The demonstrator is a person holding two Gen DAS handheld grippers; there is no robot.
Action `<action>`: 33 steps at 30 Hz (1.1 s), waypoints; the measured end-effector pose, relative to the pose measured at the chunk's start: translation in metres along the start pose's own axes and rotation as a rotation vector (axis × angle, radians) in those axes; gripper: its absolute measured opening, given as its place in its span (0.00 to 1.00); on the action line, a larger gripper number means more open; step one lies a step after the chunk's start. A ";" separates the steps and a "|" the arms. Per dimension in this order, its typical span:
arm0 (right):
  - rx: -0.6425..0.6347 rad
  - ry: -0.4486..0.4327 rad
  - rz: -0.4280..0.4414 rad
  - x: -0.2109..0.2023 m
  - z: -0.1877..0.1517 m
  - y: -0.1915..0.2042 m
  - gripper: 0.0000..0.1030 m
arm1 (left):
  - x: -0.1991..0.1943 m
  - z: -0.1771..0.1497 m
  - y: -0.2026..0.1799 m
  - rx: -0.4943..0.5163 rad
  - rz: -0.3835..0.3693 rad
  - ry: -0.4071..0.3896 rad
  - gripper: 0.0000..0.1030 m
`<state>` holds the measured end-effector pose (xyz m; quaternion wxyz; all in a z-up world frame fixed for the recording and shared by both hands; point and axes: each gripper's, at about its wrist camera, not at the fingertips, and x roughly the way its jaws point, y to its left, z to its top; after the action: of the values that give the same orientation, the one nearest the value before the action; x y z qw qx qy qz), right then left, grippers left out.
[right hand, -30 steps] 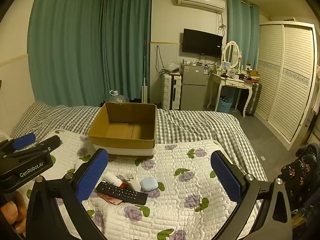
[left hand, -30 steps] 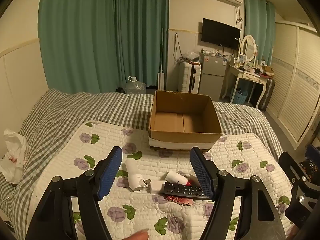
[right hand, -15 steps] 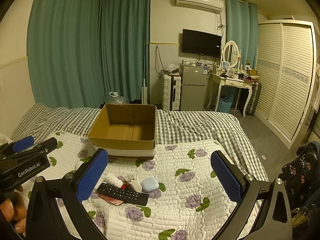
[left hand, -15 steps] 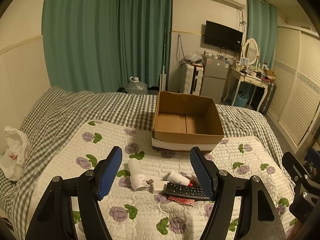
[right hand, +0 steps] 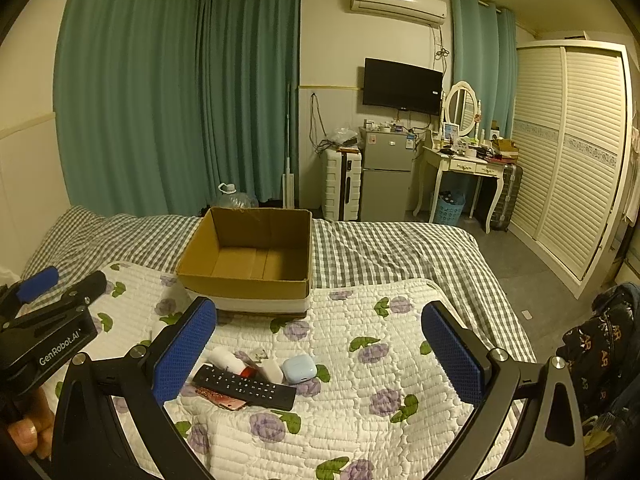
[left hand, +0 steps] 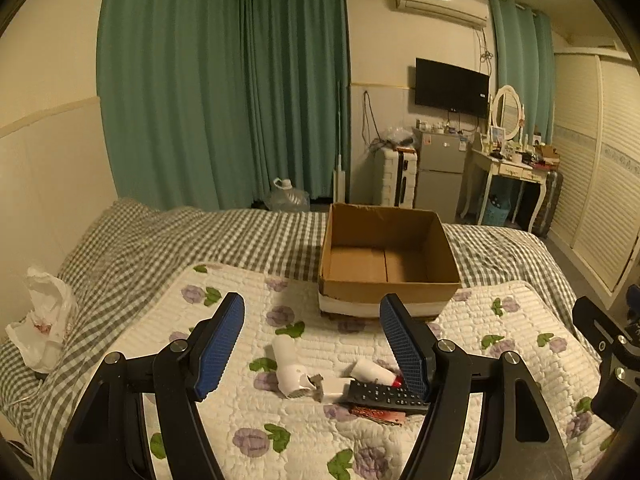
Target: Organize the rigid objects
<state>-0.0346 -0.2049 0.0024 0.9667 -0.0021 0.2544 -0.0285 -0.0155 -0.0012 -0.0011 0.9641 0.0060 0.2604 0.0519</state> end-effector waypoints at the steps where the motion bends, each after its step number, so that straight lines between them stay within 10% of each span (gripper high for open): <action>1: 0.003 0.000 0.000 0.000 0.000 0.000 1.00 | 0.001 0.000 0.001 0.001 -0.001 0.001 0.71; 33: 0.023 0.001 0.007 -0.001 0.000 -0.007 1.00 | -0.001 -0.004 -0.001 0.022 -0.061 0.010 0.71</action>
<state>-0.0360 -0.2123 0.0035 0.9666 0.0098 0.2545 -0.0279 -0.0181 -0.0022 -0.0038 0.9637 0.0082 0.2660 0.0197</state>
